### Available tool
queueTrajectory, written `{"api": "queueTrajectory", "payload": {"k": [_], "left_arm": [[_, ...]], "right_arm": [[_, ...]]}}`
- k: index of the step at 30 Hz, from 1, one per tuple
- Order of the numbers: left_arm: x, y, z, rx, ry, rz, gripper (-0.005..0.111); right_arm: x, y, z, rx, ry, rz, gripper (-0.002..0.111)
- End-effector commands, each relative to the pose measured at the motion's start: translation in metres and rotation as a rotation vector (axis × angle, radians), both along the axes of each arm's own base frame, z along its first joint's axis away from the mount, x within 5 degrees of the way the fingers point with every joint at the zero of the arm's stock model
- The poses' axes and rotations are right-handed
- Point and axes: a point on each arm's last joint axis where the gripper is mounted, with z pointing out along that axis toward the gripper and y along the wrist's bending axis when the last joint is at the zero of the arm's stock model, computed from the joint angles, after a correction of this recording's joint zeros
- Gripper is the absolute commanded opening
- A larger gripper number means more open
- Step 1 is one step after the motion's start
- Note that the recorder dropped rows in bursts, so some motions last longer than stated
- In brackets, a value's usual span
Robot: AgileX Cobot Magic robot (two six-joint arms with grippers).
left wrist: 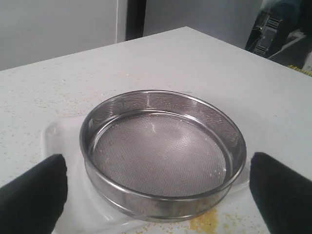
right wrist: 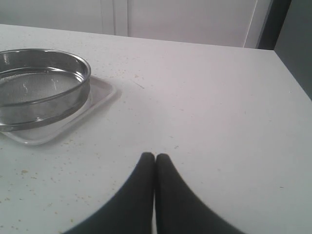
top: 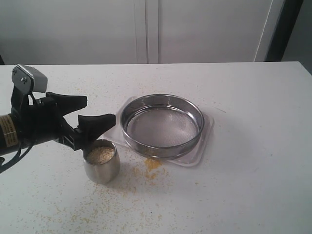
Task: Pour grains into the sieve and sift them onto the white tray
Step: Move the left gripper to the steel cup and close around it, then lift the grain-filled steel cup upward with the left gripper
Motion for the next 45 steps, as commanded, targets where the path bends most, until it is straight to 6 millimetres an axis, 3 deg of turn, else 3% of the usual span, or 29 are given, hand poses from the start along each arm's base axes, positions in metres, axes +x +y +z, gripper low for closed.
{"api": "queueTrajectory", "payload": {"k": [1,7,23,45], "left_arm": [[0.002,-0.006,-0.011,-0.001,-0.016,-0.070,0.105],[0.000,-0.011,-0.026,0.055,-0.044,-0.164,0.105],[0.009,-0.011,-0.069,0.102,0.029,-0.143,0.105],[0.009,-0.010,-0.073,0.099,0.107,-0.120,0.105]], "right_arm": [[0.000,0.000,-0.001,0.003,-0.004,0.005,0.000],[0.000,0.000,-0.001,0.003,-0.004,0.005,0.000],[0.000,0.000,-0.001,0.003,-0.004,0.005,0.000],[0.000,0.000,-0.001,0.003,-0.004,0.005,0.000]]}}
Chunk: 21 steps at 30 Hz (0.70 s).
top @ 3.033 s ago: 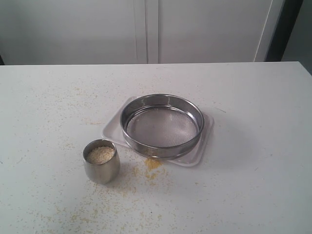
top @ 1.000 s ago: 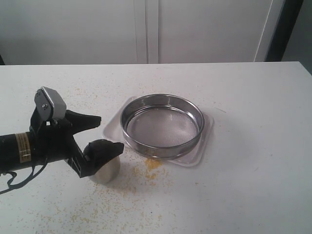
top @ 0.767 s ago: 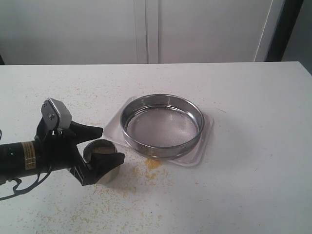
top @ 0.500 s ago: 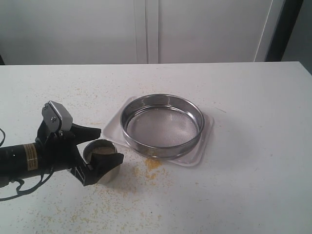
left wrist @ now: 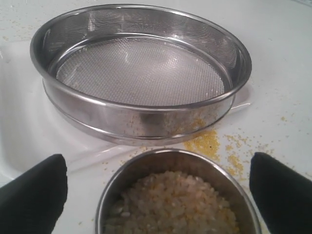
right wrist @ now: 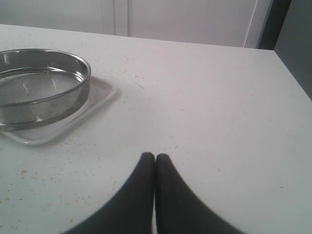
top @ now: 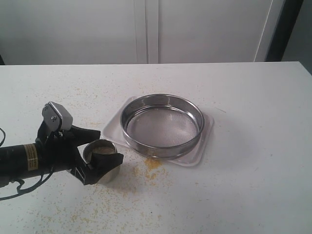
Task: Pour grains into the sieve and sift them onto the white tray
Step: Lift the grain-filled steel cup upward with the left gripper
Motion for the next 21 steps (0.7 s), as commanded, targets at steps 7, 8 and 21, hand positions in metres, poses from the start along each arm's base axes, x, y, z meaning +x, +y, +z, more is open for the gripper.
{"api": "queueTrajectory", "payload": {"k": [7,8,21], "left_arm": [[-0.006,-0.004,-0.002,-0.015,0.084,-0.037,0.105],[-0.007,-0.006,-0.002,-0.004,0.084,-0.041,0.105],[-0.004,-0.011,-0.006,0.060,0.054,0.039,0.105]], "right_arm": [[0.000,0.000,-0.001,0.003,-0.004,0.005,0.000],[0.000,0.000,-0.001,0.003,-0.004,0.005,0.000],[0.000,0.000,-0.001,0.003,-0.004,0.005,0.000]]}}
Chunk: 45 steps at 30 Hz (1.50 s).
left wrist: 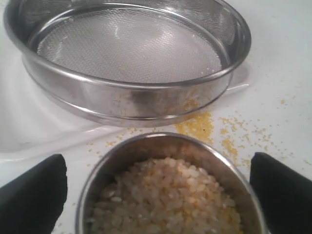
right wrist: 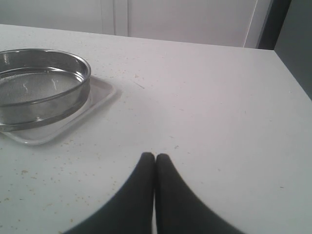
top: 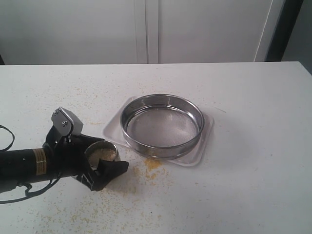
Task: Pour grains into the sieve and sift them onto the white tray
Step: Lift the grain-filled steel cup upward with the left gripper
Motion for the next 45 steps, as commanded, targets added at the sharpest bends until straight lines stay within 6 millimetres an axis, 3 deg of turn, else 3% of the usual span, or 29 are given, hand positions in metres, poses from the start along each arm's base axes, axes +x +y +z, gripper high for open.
{"api": "queueTrajectory", "payload": {"k": [1,20,22,24,26,27,28,35,45], "left_arm": [[0.002,0.001,0.000,0.018,-0.005,0.025,0.105],[-0.001,0.006,-0.011,0.144,0.051,0.024,0.103],[-0.001,0.005,-0.011,0.142,0.048,0.016,0.094],[-0.001,0.006,-0.011,0.144,0.049,0.017,0.073],[-0.001,0.006,-0.011,0.145,0.049,0.017,0.044],[-0.002,0.005,-0.011,0.149,0.047,0.006,0.018],[-0.002,0.005,-0.011,0.152,0.046,-0.001,0.000],[-0.002,0.009,-0.005,0.200,0.038,0.018,0.000],[-0.004,0.018,0.033,0.180,0.040,0.148,0.000]], "right_arm": [[0.000,0.000,-0.001,0.003,-0.004,0.005,0.000],[0.000,0.000,-0.001,0.003,-0.004,0.005,0.000],[0.000,0.000,-0.001,0.003,-0.004,0.005,0.000],[0.000,0.000,-0.001,0.003,-0.004,0.005,0.000],[0.000,0.000,-0.001,0.003,-0.004,0.005,0.000],[0.000,0.000,-0.001,0.003,-0.004,0.005,0.000],[0.000,0.000,-0.001,0.003,-0.004,0.005,0.000],[0.000,0.000,-0.001,0.003,-0.004,0.005,0.000],[0.000,0.000,-0.001,0.003,-0.004,0.005,0.000]]}}
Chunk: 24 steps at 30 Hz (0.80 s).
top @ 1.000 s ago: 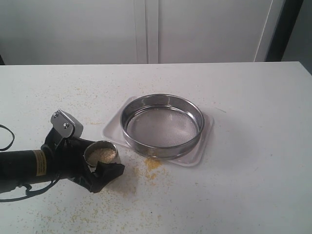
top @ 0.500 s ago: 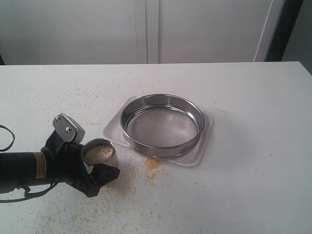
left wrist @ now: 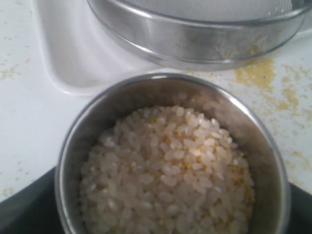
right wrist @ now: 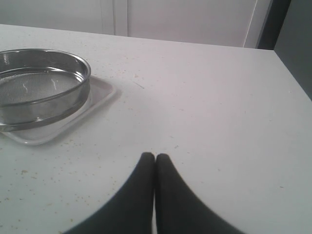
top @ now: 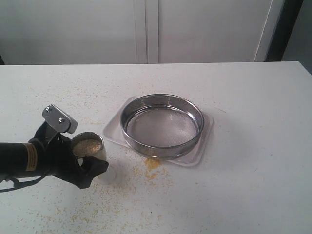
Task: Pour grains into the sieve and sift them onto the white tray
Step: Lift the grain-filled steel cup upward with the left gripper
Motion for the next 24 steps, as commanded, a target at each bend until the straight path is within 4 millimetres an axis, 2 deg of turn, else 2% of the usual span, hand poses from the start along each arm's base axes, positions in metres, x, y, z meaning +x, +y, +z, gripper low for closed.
{"api": "queueTrajectory", "payload": {"k": [1,16,24], "left_arm": [[-0.002,0.001,0.022,-0.042,-0.032,0.038,0.000],[-0.015,0.005,0.068,-0.202,-0.036,0.131,0.000],[-0.002,0.005,0.097,-0.170,-0.039,0.167,0.000]], "right_arm": [[0.000,0.000,-0.001,0.003,-0.004,0.005,0.000],[0.000,0.000,-0.001,0.003,-0.004,0.005,0.000],[0.000,0.000,-0.001,0.003,-0.004,0.005,0.000]]}}
